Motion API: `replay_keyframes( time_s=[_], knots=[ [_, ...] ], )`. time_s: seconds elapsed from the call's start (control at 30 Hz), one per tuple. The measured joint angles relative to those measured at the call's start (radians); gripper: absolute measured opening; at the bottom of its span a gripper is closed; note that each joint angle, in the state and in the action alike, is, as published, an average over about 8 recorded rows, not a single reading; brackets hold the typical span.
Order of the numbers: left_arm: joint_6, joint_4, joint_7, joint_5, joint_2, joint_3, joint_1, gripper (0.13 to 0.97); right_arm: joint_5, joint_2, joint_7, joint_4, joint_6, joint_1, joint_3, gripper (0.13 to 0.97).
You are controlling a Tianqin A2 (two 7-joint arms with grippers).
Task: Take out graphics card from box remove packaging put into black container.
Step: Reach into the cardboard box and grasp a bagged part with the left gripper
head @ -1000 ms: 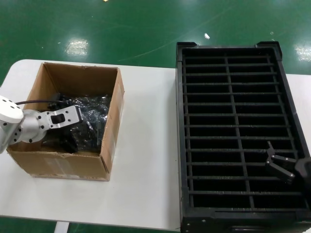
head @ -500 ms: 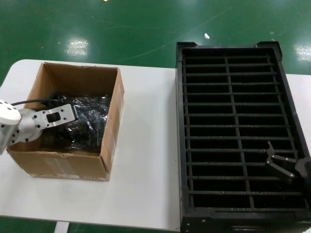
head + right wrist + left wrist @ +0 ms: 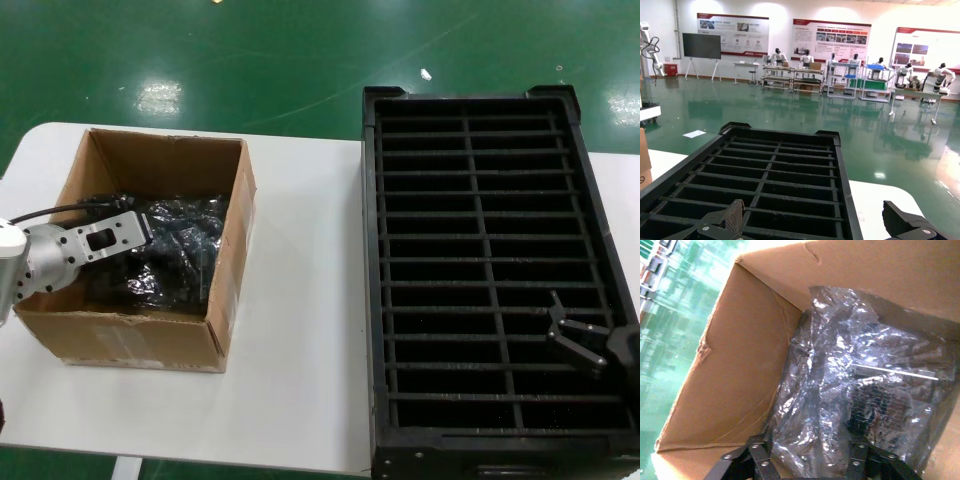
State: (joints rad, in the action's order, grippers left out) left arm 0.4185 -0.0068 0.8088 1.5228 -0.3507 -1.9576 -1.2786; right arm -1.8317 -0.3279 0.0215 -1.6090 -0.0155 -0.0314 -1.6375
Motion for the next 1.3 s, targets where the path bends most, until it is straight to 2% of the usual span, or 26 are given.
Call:
replay_keyframes(
  time_s=[0.13,0.2,0.43,0.63,0.87,1.17,1.3],
  knots=[
    [-0.004,0.000,0.037,0.018,0.000,0.027,0.002,0.469,0.000,0.000,0.000,0.000,0.000,0.000,0.000,0.966],
    [-0.002,0.000,0.048,0.022,0.001,0.035,0.002,0.447,0.000,0.000,0.000,0.000,0.000,0.000,0.000,0.966],
    [0.039,0.000,0.054,0.009,-0.001,0.033,0.002,0.292,0.000,0.000,0.000,0.000,0.000,0.000,0.000,0.966],
    [0.073,-0.001,0.062,0.003,-0.004,0.036,-0.006,0.279,0.000,0.000,0.000,0.000,0.000,0.000,0.000,0.966],
    [0.113,0.000,0.011,-0.032,-0.008,0.009,-0.003,0.239,0.000,0.000,0.000,0.000,0.000,0.000,0.000,0.966],
    [0.146,0.000,-0.036,-0.067,-0.017,-0.018,-0.002,0.305,0.000,0.000,0.000,0.000,0.000,0.000,0.000,0.966],
    [0.145,0.000,-0.042,-0.079,-0.016,-0.027,-0.003,0.372,0.000,0.000,0.000,0.000,0.000,0.000,0.000,0.966]
  ],
)
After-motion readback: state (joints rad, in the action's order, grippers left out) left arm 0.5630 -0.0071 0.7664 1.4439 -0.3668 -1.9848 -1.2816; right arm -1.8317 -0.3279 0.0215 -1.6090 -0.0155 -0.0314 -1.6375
